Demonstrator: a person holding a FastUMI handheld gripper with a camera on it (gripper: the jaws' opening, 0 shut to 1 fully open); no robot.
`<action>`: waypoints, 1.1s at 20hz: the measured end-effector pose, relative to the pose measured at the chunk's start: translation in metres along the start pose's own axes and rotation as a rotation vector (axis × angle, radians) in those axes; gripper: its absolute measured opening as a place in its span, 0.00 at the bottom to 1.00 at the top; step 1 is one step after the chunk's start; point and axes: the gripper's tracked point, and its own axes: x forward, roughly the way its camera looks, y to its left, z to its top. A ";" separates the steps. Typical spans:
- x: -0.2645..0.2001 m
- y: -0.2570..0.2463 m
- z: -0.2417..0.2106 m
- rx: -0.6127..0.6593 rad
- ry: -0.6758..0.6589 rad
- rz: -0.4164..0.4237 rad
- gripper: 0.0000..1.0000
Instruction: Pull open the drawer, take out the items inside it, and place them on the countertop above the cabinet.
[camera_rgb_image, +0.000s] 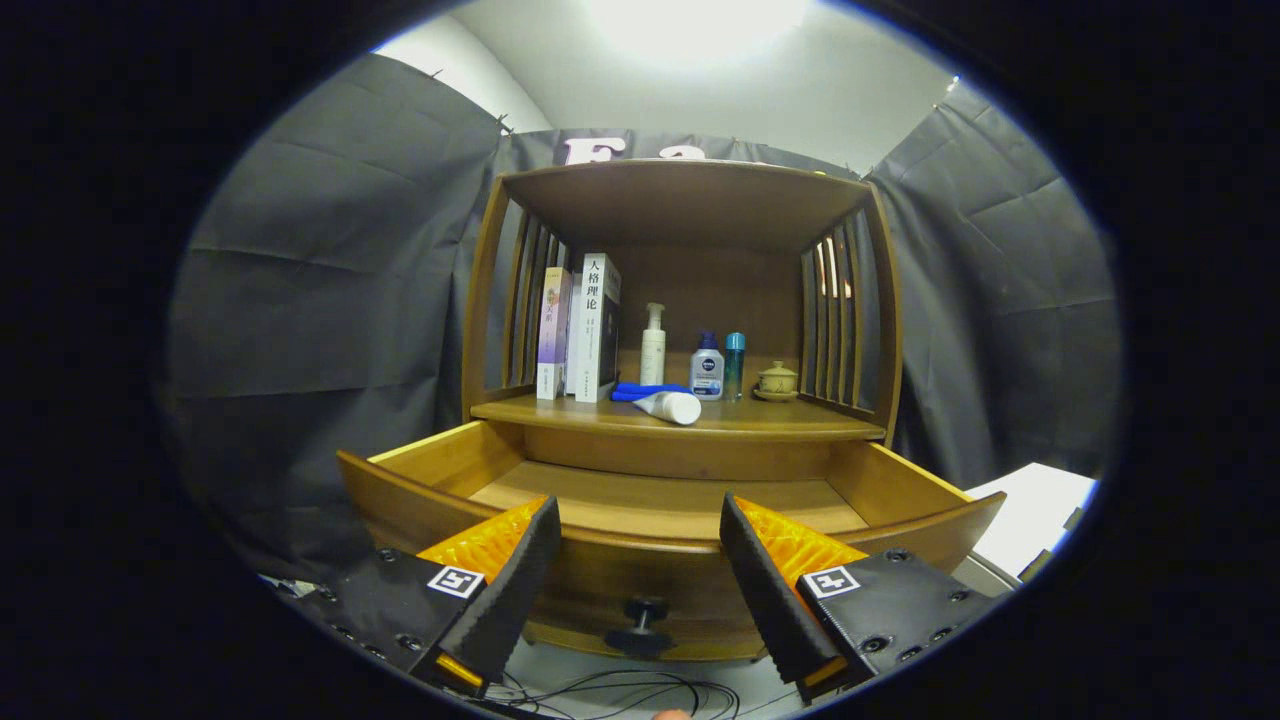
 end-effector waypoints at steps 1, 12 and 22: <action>-0.003 0.000 -0.006 -0.005 0.001 -0.006 1.00; 0.002 0.002 -0.042 -0.060 0.047 -0.066 0.98; 0.025 -0.007 -0.042 -0.074 0.061 -0.089 0.98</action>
